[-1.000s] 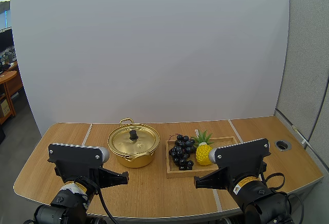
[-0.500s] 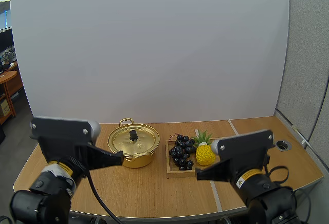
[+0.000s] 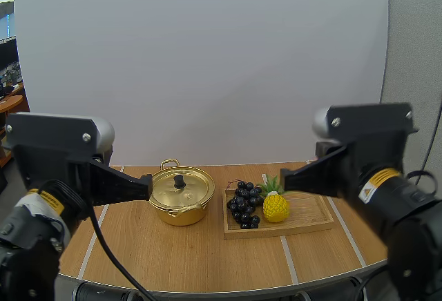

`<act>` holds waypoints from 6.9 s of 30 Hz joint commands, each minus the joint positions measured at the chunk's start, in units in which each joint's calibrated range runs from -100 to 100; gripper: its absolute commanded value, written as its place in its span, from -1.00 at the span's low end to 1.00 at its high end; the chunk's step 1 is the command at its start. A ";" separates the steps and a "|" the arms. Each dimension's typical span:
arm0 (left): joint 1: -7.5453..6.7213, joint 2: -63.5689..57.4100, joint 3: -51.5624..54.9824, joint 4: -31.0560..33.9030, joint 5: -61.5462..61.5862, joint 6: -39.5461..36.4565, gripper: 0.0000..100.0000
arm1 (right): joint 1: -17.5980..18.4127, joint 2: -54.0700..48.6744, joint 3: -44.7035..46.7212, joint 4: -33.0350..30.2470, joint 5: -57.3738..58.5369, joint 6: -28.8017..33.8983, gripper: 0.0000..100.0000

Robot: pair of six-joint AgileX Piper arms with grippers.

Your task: Open the pot, put the pineapple inside, and close it

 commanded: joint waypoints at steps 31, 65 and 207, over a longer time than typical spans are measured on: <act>-0.10 28.83 -5.11 -2.28 -2.07 2.27 -1.00 | -0.23 26.19 -9.39 -0.64 23.25 -1.12 -1.00; -0.10 33.40 -5.11 0.66 -9.08 4.99 1.00 | -0.23 29.59 -9.39 -1.39 20.44 -1.26 1.00; -0.01 63.42 -76.89 -24.42 -34.13 37.50 -1.00 | -0.23 30.18 -9.39 2.73 14.56 -1.01 1.00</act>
